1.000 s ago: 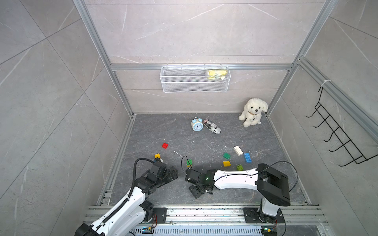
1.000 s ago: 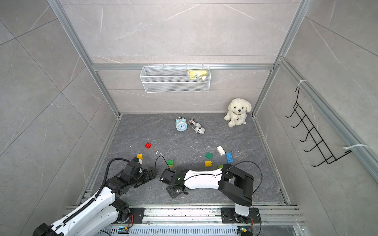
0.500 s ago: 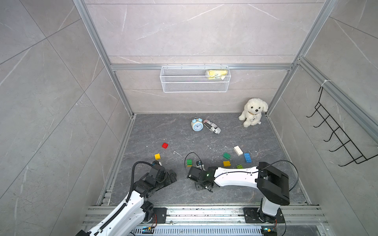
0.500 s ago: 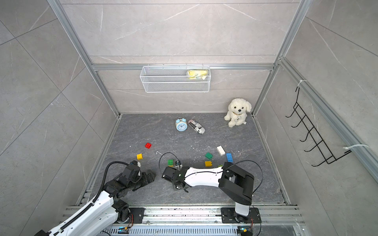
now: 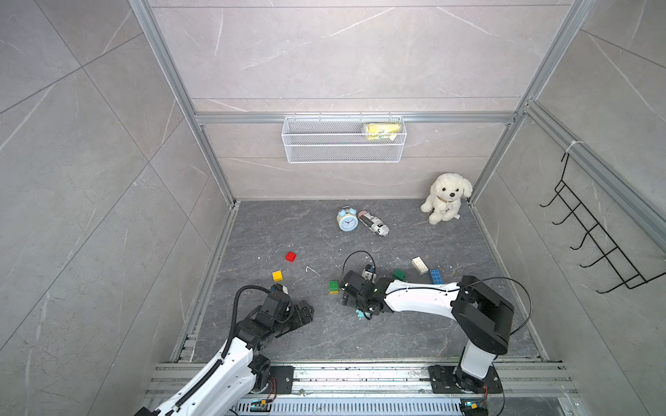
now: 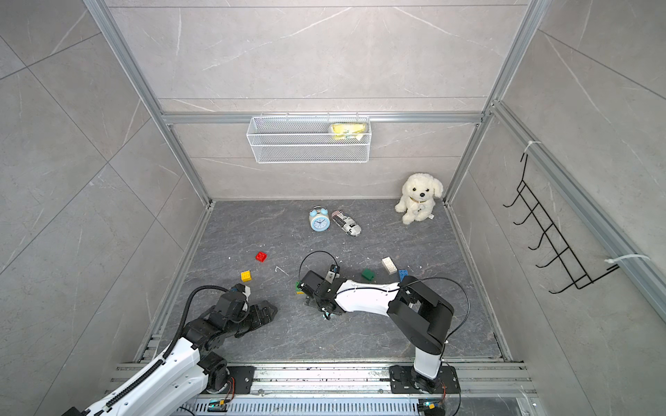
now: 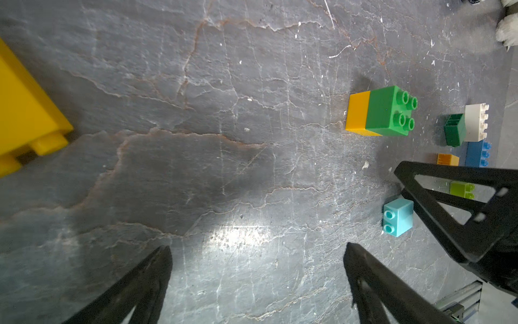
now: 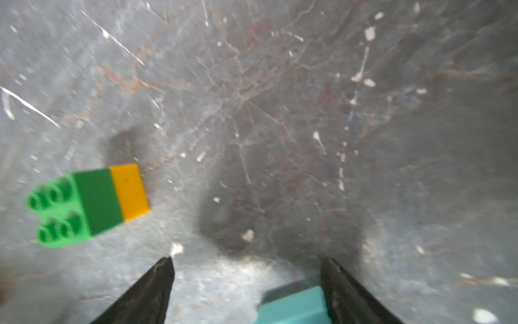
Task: Assemble the letter h with lego
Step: Move the lego brick at the center of the board, then pick up the lego brick from the center of the board.
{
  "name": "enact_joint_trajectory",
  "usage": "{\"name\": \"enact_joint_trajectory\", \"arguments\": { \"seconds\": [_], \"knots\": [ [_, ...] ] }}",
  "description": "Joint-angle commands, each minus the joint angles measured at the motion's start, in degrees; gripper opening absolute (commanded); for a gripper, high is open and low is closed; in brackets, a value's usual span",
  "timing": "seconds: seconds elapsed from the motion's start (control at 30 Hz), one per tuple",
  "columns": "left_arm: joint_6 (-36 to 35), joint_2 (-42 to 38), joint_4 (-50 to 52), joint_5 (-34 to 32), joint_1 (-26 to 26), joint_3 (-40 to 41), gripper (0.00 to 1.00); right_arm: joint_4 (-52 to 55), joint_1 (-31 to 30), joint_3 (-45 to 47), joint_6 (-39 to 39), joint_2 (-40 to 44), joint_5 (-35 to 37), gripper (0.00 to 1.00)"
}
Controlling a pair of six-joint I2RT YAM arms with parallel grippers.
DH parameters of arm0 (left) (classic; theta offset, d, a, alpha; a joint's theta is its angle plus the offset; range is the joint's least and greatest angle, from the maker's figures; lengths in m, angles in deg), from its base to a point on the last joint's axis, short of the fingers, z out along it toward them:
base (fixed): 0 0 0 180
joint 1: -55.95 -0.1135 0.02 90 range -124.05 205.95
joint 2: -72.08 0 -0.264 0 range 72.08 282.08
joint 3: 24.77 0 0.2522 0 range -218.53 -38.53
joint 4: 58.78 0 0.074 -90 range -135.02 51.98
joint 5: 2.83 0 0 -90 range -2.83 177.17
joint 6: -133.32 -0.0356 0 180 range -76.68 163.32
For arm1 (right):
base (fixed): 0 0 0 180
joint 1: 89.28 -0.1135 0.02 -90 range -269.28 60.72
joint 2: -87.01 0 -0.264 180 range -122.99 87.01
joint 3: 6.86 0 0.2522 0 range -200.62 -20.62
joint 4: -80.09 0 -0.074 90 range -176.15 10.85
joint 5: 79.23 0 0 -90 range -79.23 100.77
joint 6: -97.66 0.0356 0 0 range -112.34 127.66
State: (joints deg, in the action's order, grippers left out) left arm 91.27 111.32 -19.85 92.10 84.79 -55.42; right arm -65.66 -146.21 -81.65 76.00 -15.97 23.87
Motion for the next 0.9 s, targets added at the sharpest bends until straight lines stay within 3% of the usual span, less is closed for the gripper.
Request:
{"name": "enact_joint_trajectory", "arguments": {
  "seconds": [0.0,0.13,0.2,0.27,0.4,0.53,0.73,0.87],
  "knots": [
    [-1.36,-0.22,-1.7,1.28,0.08,-0.16,1.0,1.36,1.09,-1.4,-6.44,2.64,-1.25,0.87],
    [-1.62,-0.89,-1.7,1.27,0.12,-0.02,1.0,12.56,2.15,-6.86,-31.91,5.7,0.18,0.89],
    [-1.88,-1.42,-1.87,1.37,0.12,0.01,0.99,17.2,2.34,-9.41,-44.58,6.39,-3.91,0.9],
    [-1.98,-1.95,-1.79,1.26,0.06,0.1,1.0,23.06,2.33,-11.95,-51.73,6.26,-4.2,0.89],
    [-2.3,-3.01,-2.15,1.67,0.05,0.41,1.0,29.35,2.32,-13.59,-62.55,5.69,-9.89,0.83],
    [-2.56,-3.87,-2.49,1.86,0.05,0.72,1.0,35.51,1.82,-14.23,-69.72,2.67,-4.84,0.81],
    [-2.77,-4.26,-2.91,2.19,0.06,0.92,0.99,26.34,1.39,-5.99,-83.0,6.84,-8.32,0.8],
    [-2.82,-4.26,-3.02,2.23,-0.01,1.0,1.0,24.24,1.28,-4.55,-87.33,5.35,-9.19,0.8]
  ]
}}
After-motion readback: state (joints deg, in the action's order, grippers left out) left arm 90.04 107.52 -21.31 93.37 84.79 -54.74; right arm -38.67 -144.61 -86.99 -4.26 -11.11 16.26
